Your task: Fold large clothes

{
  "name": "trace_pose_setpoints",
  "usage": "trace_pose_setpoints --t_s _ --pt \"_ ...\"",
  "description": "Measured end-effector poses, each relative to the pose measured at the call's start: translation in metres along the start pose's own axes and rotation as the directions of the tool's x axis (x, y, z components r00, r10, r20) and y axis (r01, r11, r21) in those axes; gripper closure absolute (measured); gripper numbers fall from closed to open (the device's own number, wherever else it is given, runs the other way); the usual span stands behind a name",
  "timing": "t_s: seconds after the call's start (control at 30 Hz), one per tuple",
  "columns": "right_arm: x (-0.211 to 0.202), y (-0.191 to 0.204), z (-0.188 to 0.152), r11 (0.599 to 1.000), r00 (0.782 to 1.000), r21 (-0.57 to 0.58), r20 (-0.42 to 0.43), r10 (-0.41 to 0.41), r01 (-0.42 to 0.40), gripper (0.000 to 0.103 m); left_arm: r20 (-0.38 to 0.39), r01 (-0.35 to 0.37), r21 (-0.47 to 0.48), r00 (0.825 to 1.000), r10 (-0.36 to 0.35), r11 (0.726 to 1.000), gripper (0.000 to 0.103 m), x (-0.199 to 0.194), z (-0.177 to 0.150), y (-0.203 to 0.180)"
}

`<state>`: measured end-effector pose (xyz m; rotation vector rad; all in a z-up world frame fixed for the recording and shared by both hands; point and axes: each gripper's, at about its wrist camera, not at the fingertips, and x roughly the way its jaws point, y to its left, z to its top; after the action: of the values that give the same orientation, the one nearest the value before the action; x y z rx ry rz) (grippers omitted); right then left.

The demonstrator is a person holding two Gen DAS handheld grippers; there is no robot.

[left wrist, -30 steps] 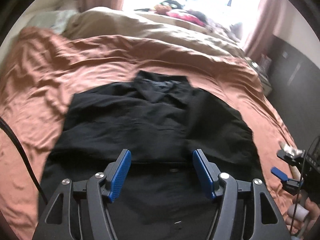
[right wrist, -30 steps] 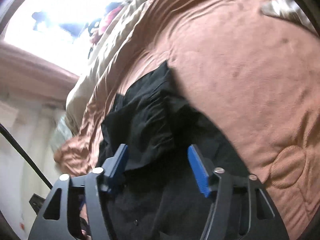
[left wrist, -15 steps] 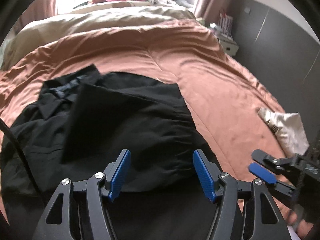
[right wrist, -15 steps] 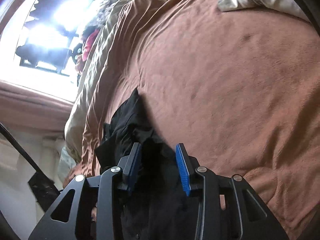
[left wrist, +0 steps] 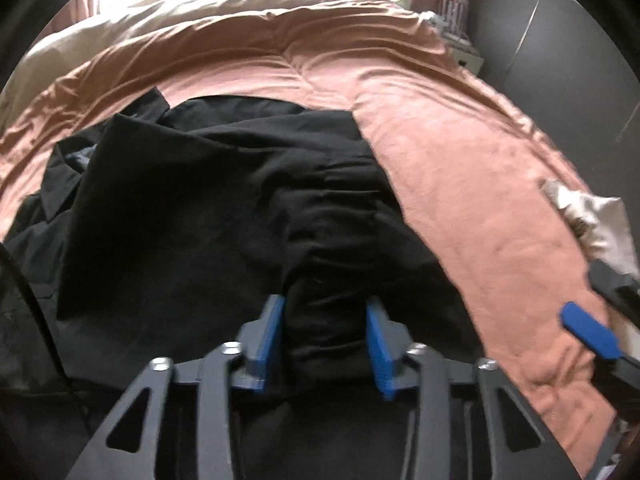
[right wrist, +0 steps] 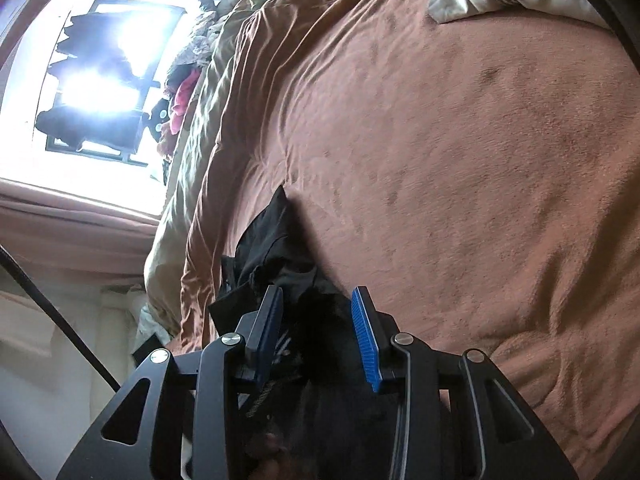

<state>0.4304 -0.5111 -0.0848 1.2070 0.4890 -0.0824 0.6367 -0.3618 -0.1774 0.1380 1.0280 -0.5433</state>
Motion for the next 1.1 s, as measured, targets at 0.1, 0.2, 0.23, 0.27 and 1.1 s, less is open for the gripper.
trace_pose_setpoints --t_s 0.1,0.2,0.23,0.27,1.1 --pt "0.004 0.005 -0.002 1.000 1.000 -0.019 -0.006 0.006 -0.006 0.070 0.040 0.004 0.026 0.999 -0.005 1.000 0.080 -0.024 0.004 0.003" --pt "0.010 0.012 -0.005 0.999 0.999 -0.038 -0.006 0.038 -0.038 0.070 0.089 0.030 0.004 0.996 -0.030 1.000 0.081 -0.056 0.011 0.019" --pt "0.011 0.014 -0.006 0.998 0.999 -0.042 -0.002 0.049 -0.049 0.070 0.104 0.027 -0.002 0.994 -0.026 1.000 0.081 -0.065 0.012 0.025" --pt "0.013 0.017 -0.008 0.997 0.998 -0.052 0.002 0.059 -0.059 0.070 0.117 0.026 -0.008 0.993 -0.025 1.000 0.081 -0.074 0.013 0.031" --pt "0.082 0.058 -0.029 0.968 1.000 -0.253 -0.027 -0.008 0.001 0.070 0.150 -0.272 -0.323 0.931 0.332 0.907 0.063 -0.202 -0.037 0.259"
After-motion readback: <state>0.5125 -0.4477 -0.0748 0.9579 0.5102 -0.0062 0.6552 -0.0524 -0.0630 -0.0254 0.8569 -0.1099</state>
